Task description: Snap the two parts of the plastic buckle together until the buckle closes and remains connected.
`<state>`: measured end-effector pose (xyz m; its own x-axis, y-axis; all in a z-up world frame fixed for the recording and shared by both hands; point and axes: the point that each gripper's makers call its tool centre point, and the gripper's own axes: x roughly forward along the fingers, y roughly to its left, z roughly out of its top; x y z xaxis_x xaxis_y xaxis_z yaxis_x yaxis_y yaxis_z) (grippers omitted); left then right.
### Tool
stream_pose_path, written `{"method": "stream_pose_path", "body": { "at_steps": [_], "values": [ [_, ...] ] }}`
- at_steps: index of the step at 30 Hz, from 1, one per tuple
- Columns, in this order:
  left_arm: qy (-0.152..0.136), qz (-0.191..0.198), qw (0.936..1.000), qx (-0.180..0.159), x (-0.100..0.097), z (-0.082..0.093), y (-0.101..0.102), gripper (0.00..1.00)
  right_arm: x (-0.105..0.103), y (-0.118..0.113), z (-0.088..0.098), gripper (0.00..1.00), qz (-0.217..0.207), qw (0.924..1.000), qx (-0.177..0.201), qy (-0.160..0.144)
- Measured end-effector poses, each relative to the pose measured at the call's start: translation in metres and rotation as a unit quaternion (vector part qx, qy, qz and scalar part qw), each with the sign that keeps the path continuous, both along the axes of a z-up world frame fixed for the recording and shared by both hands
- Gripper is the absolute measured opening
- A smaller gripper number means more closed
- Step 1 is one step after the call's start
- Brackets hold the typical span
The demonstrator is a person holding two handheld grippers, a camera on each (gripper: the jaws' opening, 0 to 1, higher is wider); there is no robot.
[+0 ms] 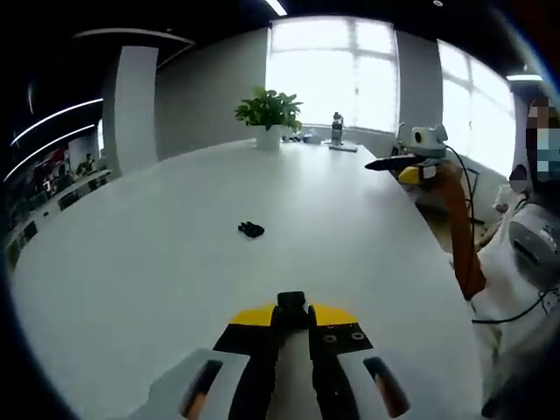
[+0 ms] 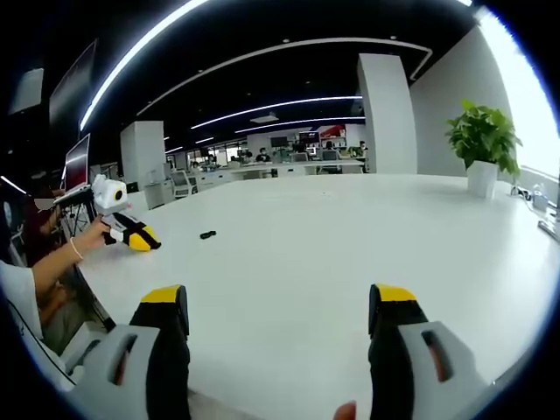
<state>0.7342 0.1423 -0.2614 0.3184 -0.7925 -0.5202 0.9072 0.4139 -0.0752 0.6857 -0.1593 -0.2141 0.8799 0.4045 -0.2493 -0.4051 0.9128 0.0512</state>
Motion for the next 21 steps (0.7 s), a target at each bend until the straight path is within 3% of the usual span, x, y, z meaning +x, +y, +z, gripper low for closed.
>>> {"method": "stream_pose_path", "body": {
  "at_steps": [11, 21],
  "values": [
    [-0.003, -0.048, 0.9988, 0.004, -0.011, 0.001, -0.011, 0.12, 0.0, -0.001, 0.0, 0.86, -0.001, 1.0, 0.0, 0.0],
    [0.013, -0.083, 0.9964, -0.009, -0.022, 0.003, -0.017, 0.12, 0.0, -0.002, -0.001, 0.85, -0.001, 1.0, -0.001, 0.003]
  ]
}}
